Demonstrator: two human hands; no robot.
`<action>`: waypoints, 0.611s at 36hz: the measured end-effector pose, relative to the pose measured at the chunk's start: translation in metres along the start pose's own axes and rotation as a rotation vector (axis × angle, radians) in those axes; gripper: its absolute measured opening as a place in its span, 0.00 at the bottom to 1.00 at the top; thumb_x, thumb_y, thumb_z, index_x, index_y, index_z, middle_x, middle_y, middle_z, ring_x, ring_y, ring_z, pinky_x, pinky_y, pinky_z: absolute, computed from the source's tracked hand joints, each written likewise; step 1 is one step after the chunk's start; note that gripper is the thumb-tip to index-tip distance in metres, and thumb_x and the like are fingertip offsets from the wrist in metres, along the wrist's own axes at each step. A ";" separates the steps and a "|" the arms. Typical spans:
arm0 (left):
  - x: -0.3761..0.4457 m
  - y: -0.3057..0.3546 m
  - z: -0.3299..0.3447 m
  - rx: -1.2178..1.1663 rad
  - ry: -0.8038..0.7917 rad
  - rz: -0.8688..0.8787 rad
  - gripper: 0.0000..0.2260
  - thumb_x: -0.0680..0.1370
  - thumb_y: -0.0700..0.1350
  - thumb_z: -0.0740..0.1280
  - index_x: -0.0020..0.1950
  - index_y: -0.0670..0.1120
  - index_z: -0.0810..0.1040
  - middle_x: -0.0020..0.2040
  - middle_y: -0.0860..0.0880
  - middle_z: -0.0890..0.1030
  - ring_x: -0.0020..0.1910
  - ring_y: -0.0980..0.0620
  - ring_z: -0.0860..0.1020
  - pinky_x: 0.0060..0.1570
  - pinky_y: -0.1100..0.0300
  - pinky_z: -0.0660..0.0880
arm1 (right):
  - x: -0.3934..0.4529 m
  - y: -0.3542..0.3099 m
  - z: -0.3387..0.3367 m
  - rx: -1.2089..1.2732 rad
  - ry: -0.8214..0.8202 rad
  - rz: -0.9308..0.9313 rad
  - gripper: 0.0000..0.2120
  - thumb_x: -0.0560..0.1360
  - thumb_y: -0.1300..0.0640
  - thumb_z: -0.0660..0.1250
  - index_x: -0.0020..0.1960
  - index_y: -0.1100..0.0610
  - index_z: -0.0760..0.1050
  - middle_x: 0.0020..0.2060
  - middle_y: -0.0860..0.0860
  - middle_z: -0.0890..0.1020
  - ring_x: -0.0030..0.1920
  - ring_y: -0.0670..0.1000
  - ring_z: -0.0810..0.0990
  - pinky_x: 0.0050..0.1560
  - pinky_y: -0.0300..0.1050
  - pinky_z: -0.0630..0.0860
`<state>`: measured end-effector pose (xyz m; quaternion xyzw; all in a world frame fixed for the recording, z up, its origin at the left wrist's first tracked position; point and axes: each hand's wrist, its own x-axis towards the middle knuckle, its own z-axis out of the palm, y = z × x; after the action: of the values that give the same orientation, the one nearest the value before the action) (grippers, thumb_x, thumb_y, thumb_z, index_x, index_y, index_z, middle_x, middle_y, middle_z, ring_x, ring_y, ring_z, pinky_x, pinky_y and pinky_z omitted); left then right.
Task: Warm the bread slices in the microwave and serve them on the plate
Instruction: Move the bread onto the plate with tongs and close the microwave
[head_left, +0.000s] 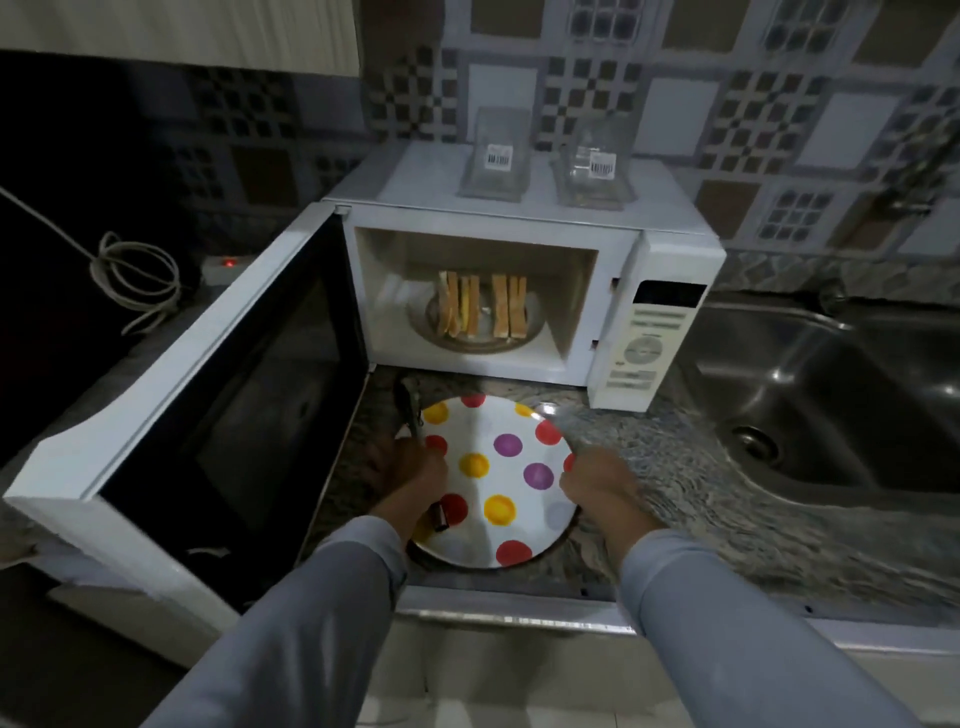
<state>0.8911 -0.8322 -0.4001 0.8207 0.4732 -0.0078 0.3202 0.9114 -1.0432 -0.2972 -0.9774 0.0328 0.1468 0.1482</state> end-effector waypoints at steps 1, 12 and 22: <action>-0.025 0.009 -0.020 0.066 -0.002 0.033 0.25 0.75 0.58 0.55 0.63 0.41 0.72 0.65 0.41 0.70 0.65 0.40 0.69 0.65 0.46 0.67 | 0.000 -0.005 -0.002 -0.041 0.049 -0.030 0.15 0.77 0.55 0.60 0.60 0.58 0.77 0.59 0.57 0.79 0.59 0.58 0.78 0.56 0.48 0.75; -0.105 0.069 -0.050 0.286 -0.078 0.325 0.23 0.81 0.50 0.55 0.75 0.45 0.57 0.73 0.41 0.54 0.73 0.40 0.53 0.70 0.47 0.57 | 0.009 -0.094 -0.013 0.567 -0.244 -0.339 0.26 0.74 0.38 0.63 0.52 0.62 0.80 0.47 0.57 0.82 0.50 0.58 0.80 0.45 0.46 0.73; -0.118 0.066 -0.061 0.260 -0.214 0.405 0.24 0.81 0.57 0.52 0.69 0.42 0.67 0.68 0.39 0.65 0.68 0.39 0.62 0.66 0.47 0.62 | 0.021 -0.092 -0.014 0.608 -0.350 -0.208 0.09 0.73 0.53 0.70 0.50 0.58 0.78 0.47 0.57 0.82 0.48 0.58 0.81 0.47 0.48 0.77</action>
<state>0.8599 -0.9133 -0.2797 0.9274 0.2578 -0.0911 0.2552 0.9453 -0.9598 -0.2648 -0.8469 -0.0504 0.2793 0.4497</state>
